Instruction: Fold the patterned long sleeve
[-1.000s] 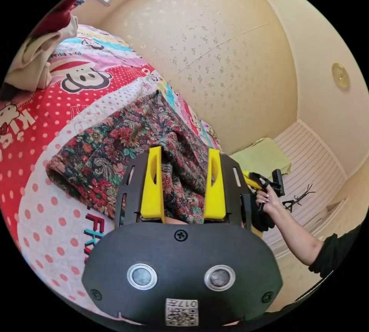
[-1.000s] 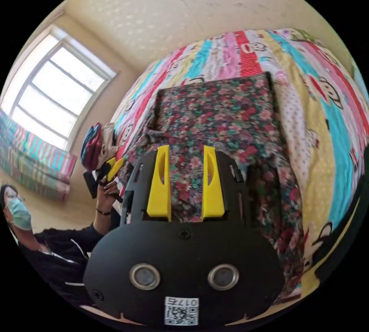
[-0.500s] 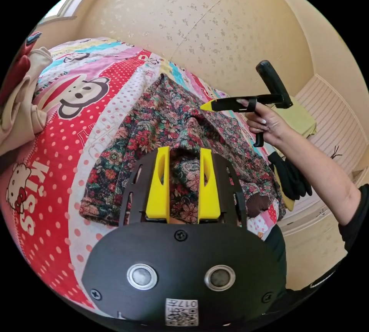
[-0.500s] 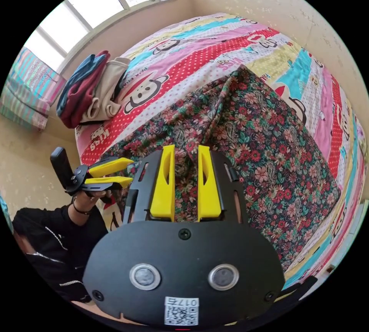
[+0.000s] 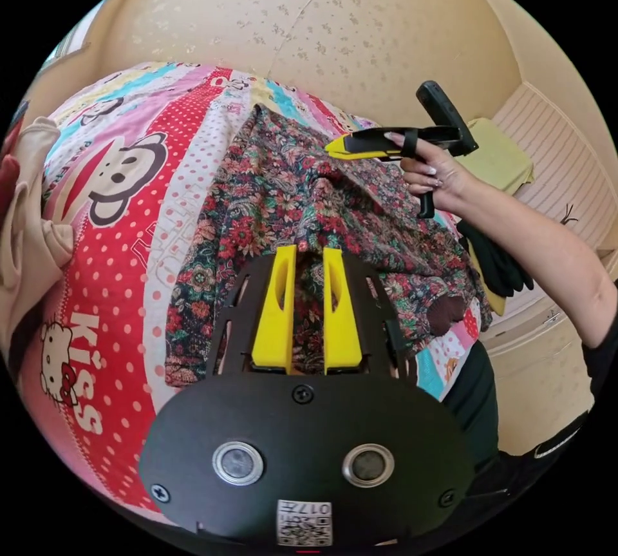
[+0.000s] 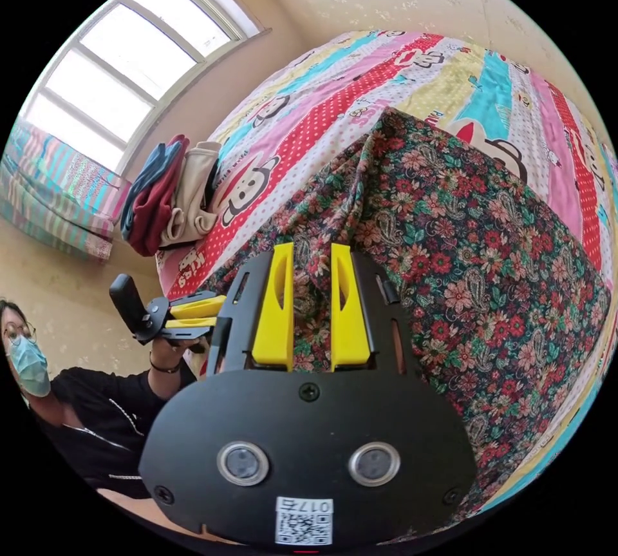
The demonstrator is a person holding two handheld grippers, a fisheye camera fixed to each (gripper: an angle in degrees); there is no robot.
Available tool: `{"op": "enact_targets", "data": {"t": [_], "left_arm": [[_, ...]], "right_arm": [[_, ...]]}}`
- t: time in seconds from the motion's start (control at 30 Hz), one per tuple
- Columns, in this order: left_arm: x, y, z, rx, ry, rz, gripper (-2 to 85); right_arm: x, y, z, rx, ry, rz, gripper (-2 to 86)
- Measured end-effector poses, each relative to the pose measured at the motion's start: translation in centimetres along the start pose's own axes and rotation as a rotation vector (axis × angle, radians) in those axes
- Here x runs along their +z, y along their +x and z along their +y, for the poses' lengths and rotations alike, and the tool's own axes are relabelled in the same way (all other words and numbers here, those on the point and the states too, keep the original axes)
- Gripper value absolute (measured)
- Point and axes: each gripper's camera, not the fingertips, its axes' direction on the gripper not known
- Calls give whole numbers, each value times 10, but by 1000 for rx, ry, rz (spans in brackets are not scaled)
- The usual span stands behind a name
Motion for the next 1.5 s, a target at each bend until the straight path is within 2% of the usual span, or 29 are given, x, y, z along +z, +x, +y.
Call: {"op": "enact_targets", "data": {"t": [0.17,0.43,0.53,0.63,0.73,0.9,0.97,1.07,1.17,1.27,1.4,1.47,1.5], "left_arm": [[7,7,-3,73,-68,-36,99],[34,-9,4,47,-107,17,27],[25,-7,10,42,-77,-21,8],[9,0,12,59,-74,-89,2],[-5,3,12,69,-86,-103,0],[4,4,26,62,-166,-176,-3],[12,1,35,55,-181,-257,-6],[13,-14,46,5,-176,-183,-8],[4,-21,52,-11,-227,-202,-6],[-15,-23,61,-12,-141,-187,3],[-14,-3,76,148,64,-41,104],[3,2,83,140,79,-86,114],[17,3,85,99,37,-183,105]], "right_arm": [[13,-5,2,-41,-120,35,91],[19,-21,7,-53,-150,67,46],[16,-29,5,-51,-164,94,28],[3,-45,6,-85,-94,186,17],[-5,-51,13,-57,21,142,14],[34,-40,26,35,26,207,21],[42,-26,33,96,62,110,33],[24,-12,38,122,81,-35,63],[-21,-16,56,74,165,-66,97],[-62,-32,91,8,193,-65,103],[-85,-65,157,-61,212,5,96],[-73,-79,198,0,270,68,84],[-66,-80,204,27,270,68,82]]}}
